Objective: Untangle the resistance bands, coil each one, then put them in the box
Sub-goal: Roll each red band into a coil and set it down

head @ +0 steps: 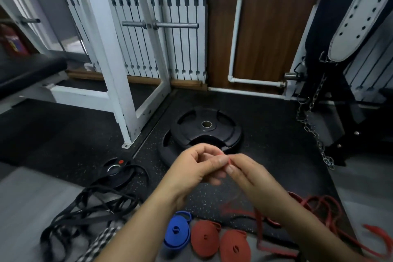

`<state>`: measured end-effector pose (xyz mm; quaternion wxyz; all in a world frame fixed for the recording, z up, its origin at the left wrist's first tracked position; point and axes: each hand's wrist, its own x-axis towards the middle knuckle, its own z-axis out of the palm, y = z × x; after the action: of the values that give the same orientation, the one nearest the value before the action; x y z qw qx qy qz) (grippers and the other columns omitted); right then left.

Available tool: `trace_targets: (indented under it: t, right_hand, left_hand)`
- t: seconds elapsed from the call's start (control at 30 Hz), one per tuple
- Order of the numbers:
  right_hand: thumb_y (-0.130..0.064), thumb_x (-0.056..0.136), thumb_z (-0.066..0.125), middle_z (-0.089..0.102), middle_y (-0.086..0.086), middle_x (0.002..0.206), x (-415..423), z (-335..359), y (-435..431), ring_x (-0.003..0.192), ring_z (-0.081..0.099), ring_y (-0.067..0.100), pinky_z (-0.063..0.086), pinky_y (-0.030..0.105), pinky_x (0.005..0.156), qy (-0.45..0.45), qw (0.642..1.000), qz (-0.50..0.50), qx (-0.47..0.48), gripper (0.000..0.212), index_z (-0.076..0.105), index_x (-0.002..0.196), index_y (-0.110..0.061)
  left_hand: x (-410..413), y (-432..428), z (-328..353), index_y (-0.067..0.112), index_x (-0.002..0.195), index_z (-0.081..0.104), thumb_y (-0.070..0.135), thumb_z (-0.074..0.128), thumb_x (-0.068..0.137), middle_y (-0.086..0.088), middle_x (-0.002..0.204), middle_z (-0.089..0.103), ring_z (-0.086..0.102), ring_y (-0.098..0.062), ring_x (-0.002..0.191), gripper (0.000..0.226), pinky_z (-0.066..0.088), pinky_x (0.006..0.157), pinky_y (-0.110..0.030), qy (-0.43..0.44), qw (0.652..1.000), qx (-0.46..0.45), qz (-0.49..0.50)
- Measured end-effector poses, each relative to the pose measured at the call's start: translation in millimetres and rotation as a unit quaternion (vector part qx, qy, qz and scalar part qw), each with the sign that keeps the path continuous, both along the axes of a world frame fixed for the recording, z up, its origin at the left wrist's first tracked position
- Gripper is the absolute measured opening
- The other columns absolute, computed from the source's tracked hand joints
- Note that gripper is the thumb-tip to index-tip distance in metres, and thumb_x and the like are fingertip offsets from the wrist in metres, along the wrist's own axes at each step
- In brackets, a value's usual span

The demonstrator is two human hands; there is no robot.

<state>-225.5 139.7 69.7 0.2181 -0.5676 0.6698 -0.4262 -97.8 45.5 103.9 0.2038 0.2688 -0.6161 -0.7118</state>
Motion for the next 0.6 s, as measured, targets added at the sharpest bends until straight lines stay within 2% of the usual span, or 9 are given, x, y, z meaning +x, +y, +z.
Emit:
trace_targets:
  t: [0.1, 0.17, 0.23, 0.3, 0.37, 0.4, 0.47, 0.53, 0.6]
  right_hand:
    - [-0.032, 0.092, 0.049, 0.06, -0.012, 0.095, -1, -3, 3, 0.092, 0.056, 0.003, 0.046, 0.018, 0.078, -0.008, 1.0, -0.001, 0.01, 0.013, 0.054, 0.095, -0.043]
    - [-0.025, 0.088, 0.061, 0.064, -0.008, 0.088, -5, -2, 4, 0.085, 0.06, 0.007, 0.048, 0.024, 0.075, -0.059, 0.998, -0.025, 0.014, 0.017, 0.06, 0.093, -0.041]
    - [-0.02, 0.081, 0.069, 0.064, -0.011, 0.085, -8, 1, 4, 0.078, 0.06, 0.008, 0.048, 0.024, 0.07, -0.047, 0.998, -0.038, 0.009, 0.024, 0.062, 0.089, -0.04]
    - [-0.015, 0.078, 0.072, 0.064, -0.013, 0.082, -10, 5, 4, 0.076, 0.059, 0.005, 0.045, 0.016, 0.066, -0.007, 0.998, -0.054, -0.012, 0.026, 0.064, 0.079, -0.04]
    - [-0.014, 0.078, 0.072, 0.063, -0.011, 0.077, -12, 9, 6, 0.078, 0.058, 0.003, 0.042, 0.012, 0.066, 0.017, 0.997, -0.065, -0.025, 0.031, 0.061, 0.079, -0.044]
    - [-0.015, 0.079, 0.071, 0.061, -0.011, 0.076, -14, 11, 7, 0.079, 0.057, 0.003, 0.041, 0.011, 0.066, 0.028, 0.997, -0.067, -0.024, 0.031, 0.061, 0.08, -0.044]
    - [-0.017, 0.08, 0.07, 0.058, -0.014, 0.075, -17, 12, 8, 0.079, 0.055, -0.001, 0.039, 0.01, 0.066, 0.051, 0.996, -0.067, -0.005, 0.023, 0.065, 0.085, -0.038]
    - [-0.019, 0.082, 0.068, 0.058, -0.013, 0.079, -18, 12, 9, 0.081, 0.055, 0.0, 0.04, 0.01, 0.067, 0.064, 0.995, -0.067, 0.024, 0.012, 0.069, 0.09, -0.027]
    - [-0.019, 0.082, 0.067, 0.059, -0.011, 0.081, -19, 12, 10, 0.082, 0.055, 0.002, 0.041, 0.01, 0.068, 0.06, 0.996, -0.064, 0.029, 0.011, 0.069, 0.088, -0.028]
  left_hand:
    - [1, 2, -1, 0.005, 0.087, 0.061, 0.003, 0.057, 0.086, -0.008, 0.067, 0.065, 0.062, -0.01, 0.055, 0.004, 0.051, 0.053, -0.019, 0.001, 0.999, 0.048, 0.025]
    - [2, 1, -1, 0.005, 0.089, 0.059, -0.001, 0.057, 0.085, -0.006, 0.063, 0.064, 0.063, -0.011, 0.053, 0.007, 0.051, 0.05, -0.018, 0.023, 0.991, 0.119, 0.06]
    - [3, -2, -3, 0.007, 0.09, 0.056, -0.003, 0.057, 0.085, -0.005, 0.062, 0.063, 0.063, -0.011, 0.052, 0.011, 0.051, 0.049, -0.019, 0.026, 0.988, 0.131, 0.083]
    - [3, -5, -7, 0.011, 0.089, 0.056, -0.002, 0.056, 0.087, -0.005, 0.065, 0.061, 0.061, -0.011, 0.055, 0.013, 0.05, 0.054, -0.02, 0.005, 0.997, 0.047, 0.068]
    - [2, -5, -11, 0.018, 0.087, 0.061, 0.005, 0.059, 0.087, -0.001, 0.073, 0.061, 0.06, -0.005, 0.063, 0.013, 0.048, 0.064, -0.017, -0.046, 0.988, -0.142, 0.037]
    - [1, -4, -14, 0.021, 0.088, 0.065, 0.01, 0.06, 0.087, 0.003, 0.079, 0.062, 0.058, -0.001, 0.071, 0.012, 0.045, 0.07, -0.016, -0.08, 0.962, -0.26, 0.031]
    - [-3, -2, -20, 0.023, 0.099, 0.07, 0.019, 0.062, 0.086, 0.008, 0.096, 0.063, 0.052, -0.003, 0.091, 0.015, 0.039, 0.08, -0.017, -0.139, 0.87, -0.472, 0.037]
    - [-7, 1, -22, 0.02, 0.108, 0.069, 0.021, 0.061, 0.086, 0.002, 0.102, 0.063, 0.05, -0.012, 0.098, 0.024, 0.038, 0.082, -0.022, -0.148, 0.824, -0.546, 0.034]
    - [-10, 3, -22, 0.019, 0.111, 0.069, 0.022, 0.059, 0.084, -0.002, 0.102, 0.066, 0.057, -0.017, 0.098, 0.028, 0.044, 0.085, -0.028, -0.143, 0.848, -0.511, 0.005]
